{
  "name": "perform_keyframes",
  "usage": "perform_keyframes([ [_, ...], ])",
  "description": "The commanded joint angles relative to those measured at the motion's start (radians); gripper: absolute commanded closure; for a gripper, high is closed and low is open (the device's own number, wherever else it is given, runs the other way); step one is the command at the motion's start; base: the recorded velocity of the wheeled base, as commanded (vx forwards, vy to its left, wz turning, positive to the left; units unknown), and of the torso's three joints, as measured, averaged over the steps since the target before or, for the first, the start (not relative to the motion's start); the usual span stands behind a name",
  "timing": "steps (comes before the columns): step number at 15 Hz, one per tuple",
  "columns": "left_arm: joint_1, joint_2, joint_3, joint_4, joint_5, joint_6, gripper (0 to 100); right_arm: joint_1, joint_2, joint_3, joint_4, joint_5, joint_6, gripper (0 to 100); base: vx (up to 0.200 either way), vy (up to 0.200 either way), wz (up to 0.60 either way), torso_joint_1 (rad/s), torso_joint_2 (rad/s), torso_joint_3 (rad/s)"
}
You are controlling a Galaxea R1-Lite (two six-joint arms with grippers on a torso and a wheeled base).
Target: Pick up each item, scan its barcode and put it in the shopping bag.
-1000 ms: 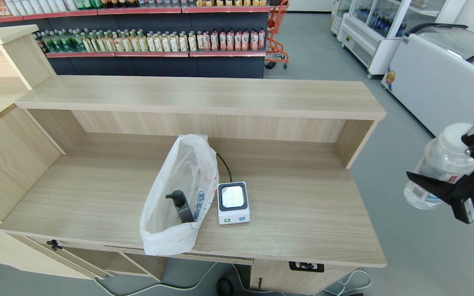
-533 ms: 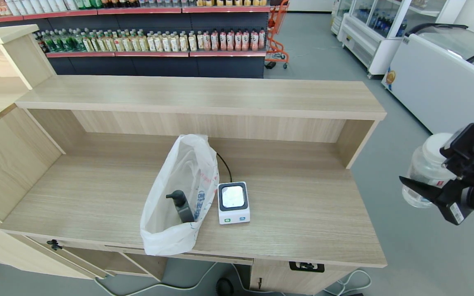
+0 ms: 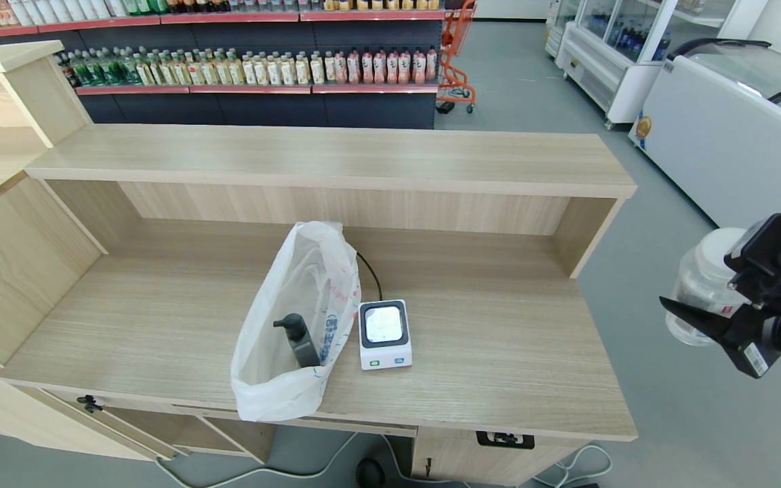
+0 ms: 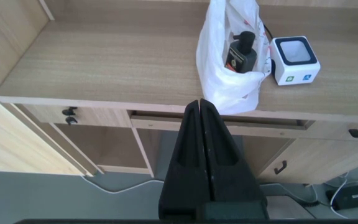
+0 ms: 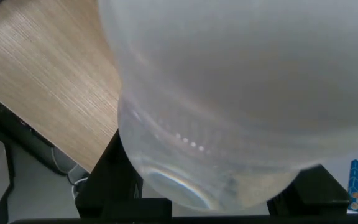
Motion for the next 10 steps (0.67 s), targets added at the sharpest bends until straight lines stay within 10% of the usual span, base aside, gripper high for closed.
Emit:
perform_keyframes([
  [1,0.0,0.0,0.0,0.0,-0.001,0.001,100,0.001,-0.004,0.0,-0.001,0.0,0.0,100,0.0,0.2,0.0,0.002,0.0,0.002],
  [10,0.0,0.0,0.0,0.0,-0.001,0.001,100,0.024,0.058,0.008,-0.04,0.006,-0.023,100,0.0,0.2,0.0,0.002,0.0,0.003],
])
